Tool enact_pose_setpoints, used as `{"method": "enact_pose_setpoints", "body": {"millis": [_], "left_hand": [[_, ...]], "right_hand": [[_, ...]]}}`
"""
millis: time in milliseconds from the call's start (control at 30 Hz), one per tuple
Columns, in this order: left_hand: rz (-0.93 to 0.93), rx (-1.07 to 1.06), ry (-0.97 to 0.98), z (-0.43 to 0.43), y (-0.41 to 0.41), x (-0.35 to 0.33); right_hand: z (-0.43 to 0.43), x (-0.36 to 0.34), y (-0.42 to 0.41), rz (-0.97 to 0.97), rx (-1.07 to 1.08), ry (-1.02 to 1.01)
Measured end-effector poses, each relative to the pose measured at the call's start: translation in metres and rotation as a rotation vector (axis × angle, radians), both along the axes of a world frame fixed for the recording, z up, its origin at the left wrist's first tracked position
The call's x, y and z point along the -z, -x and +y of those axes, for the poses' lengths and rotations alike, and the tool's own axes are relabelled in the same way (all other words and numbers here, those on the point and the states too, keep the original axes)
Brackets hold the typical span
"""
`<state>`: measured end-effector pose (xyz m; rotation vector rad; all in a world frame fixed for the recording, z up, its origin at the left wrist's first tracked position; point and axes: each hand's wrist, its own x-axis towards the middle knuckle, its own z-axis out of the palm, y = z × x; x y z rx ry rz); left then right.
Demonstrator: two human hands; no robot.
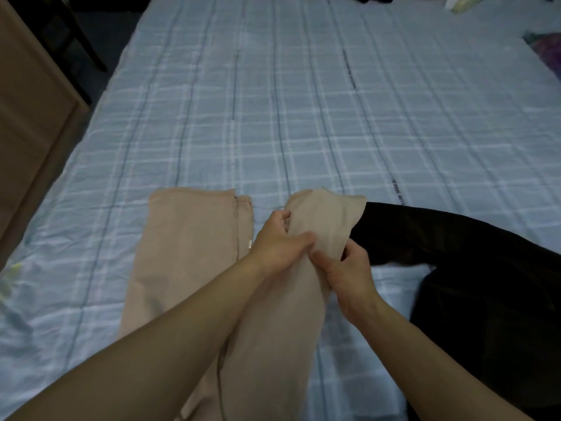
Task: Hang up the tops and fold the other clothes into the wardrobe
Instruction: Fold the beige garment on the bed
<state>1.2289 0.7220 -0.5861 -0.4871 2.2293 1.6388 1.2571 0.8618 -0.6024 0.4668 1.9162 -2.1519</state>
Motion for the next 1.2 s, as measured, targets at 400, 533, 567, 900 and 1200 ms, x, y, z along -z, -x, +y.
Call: {"method": "enact_pose_setpoints", "body": {"millis": [400, 533, 567, 900, 1200], "left_hand": [[0.147, 0.066, -0.513, 0.018, 0.029, -0.041], [0.048, 0.114, -0.048, 0.021, 0.042, -0.036], [0.012, 0.133, 0.127, 0.018, 0.042, -0.028], [0.075, 0.124, 0.221, 0.015, 0.04, 0.008], [0.049, 0.123, 0.015, 0.039, 0.065, -0.002]], "right_hand": [[0.015, -0.047, 0.029, 0.395, 0.032, -0.053], [0.024, -0.03, 0.043, 0.315, -0.019, -0.295], [0.028, -0.023, 0.047, 0.196, -0.038, -0.338], [0.036, -0.002, 0.072, -0.13, 0.033, -0.243], [0.03, -0.004, 0.103, -0.131, 0.031, -0.149]]}}
